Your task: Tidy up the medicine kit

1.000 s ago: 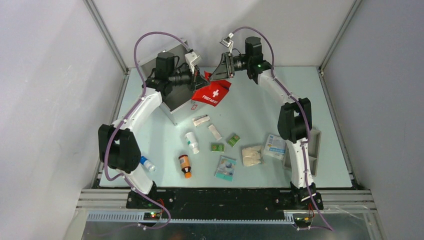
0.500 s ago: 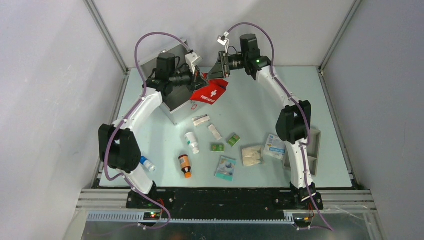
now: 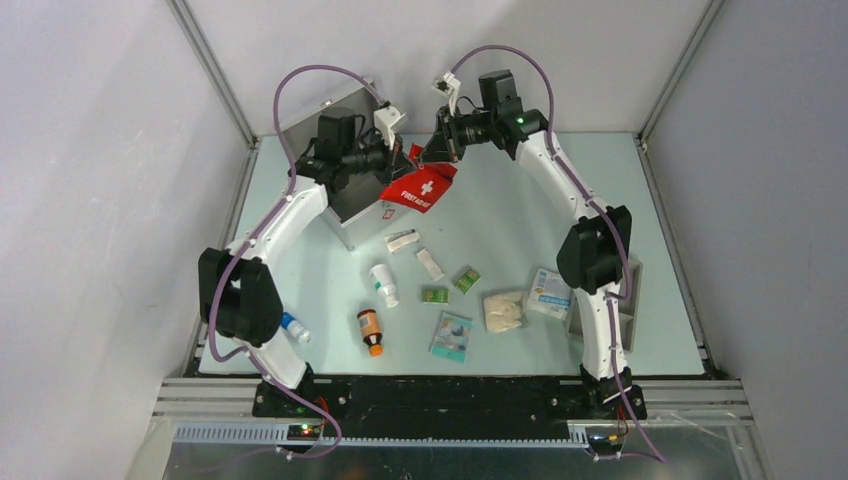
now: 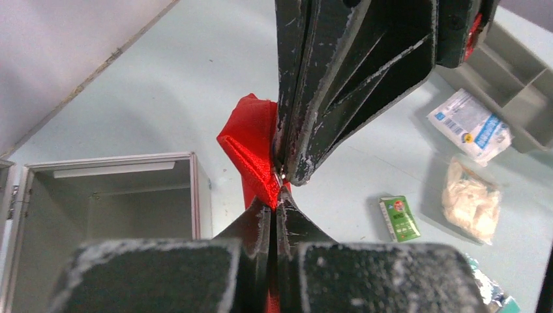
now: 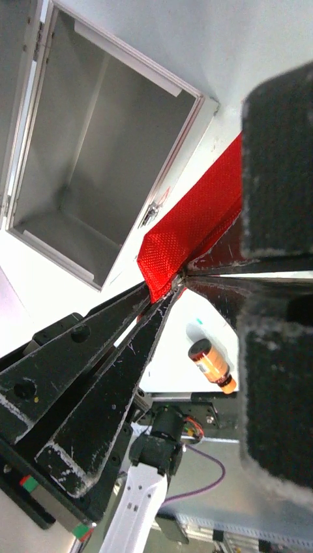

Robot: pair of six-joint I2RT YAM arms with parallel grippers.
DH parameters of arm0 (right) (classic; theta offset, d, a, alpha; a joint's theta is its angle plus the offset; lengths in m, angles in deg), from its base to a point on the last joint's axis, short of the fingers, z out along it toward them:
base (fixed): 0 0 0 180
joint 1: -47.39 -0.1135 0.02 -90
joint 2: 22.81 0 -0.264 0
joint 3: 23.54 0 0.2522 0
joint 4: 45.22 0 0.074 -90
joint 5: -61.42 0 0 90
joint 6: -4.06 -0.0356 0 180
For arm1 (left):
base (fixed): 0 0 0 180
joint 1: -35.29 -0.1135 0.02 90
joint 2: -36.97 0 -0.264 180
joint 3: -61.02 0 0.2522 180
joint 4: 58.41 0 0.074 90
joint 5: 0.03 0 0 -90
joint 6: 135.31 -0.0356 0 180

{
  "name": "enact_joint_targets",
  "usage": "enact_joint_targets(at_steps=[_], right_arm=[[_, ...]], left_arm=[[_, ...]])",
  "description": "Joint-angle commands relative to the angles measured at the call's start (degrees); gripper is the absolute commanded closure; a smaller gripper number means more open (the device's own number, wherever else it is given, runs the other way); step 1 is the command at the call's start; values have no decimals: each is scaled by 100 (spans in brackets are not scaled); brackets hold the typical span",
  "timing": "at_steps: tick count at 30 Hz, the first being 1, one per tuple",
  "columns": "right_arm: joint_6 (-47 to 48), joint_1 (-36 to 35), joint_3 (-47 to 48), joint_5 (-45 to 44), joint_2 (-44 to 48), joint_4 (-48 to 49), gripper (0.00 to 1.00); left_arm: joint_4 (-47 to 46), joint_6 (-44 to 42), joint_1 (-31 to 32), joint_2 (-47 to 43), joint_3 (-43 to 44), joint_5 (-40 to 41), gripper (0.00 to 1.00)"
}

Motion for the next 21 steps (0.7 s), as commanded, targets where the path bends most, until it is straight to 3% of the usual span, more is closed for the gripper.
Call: enact_joint_targets(at_steps=[1,9,17,21], right_arm=[[314,-32,-36,-631,249,-246,100],[318,-83,-320,-906,297,-493,100],[-334,310,-1100,-1363,328,-429,100],[-435,525,-1459,-1591,308,-452,100]], left_arm=[[-298,-312,70,-272,32,181,100],[-250,-457,68,-381,72,272,100],[-310,-573,29,-505,176,338,100],[-370,-271,-120,-489,319,-140,100]])
